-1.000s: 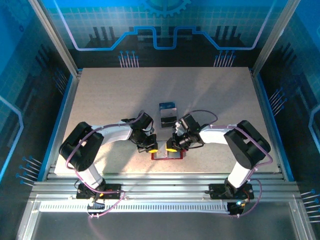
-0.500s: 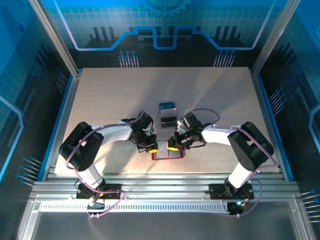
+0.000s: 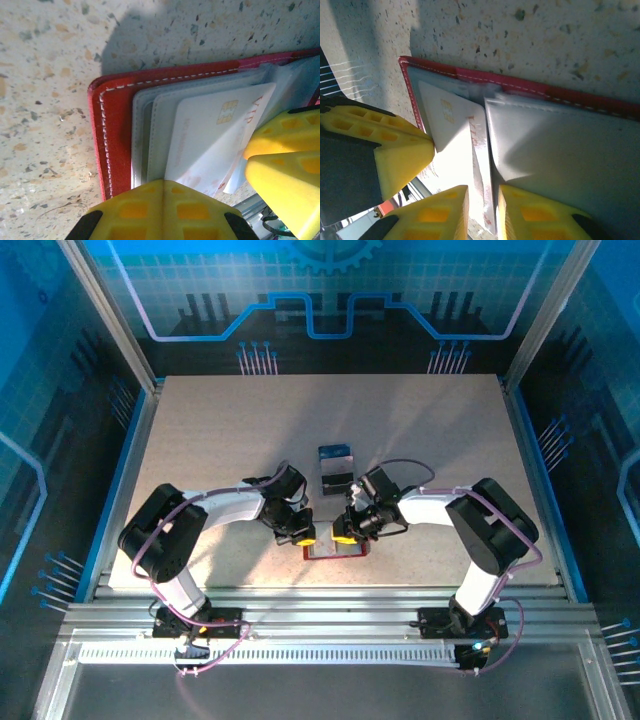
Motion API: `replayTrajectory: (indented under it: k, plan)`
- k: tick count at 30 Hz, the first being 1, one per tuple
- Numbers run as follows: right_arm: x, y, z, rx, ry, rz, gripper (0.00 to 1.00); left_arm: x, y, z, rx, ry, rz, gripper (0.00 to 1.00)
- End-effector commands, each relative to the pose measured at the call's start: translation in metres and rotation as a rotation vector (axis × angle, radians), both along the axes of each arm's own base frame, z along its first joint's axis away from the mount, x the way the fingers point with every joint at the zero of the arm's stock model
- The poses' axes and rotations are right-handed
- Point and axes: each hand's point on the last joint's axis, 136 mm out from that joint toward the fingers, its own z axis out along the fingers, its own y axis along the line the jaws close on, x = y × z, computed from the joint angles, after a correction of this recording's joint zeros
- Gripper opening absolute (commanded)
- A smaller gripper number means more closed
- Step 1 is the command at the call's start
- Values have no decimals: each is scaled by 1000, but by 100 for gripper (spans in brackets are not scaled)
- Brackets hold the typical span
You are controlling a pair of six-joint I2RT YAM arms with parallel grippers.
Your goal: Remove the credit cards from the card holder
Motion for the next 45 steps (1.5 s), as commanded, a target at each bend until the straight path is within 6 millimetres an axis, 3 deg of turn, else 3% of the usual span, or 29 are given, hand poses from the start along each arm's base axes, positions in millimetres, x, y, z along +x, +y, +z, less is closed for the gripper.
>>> replayTrajectory:
  k: [1,13,29,39,45]
  plan:
    - [-4,9,-1,23,12,23,22,-20,16,-20,80,75,-16,0]
    - [-6,7,-8,-25,15,31,20,-22,16,-22,80,75,-19,0]
    - [1,11,19,60,-41,-1,15,-22,17,-22,86,79,-17,0]
    - [0,12,19,83,-35,-1,11,-23,18,-21,90,80,-17,0]
    - [-1,2,18,53,-46,-12,9,-24,19,-22,92,82,-17,0]
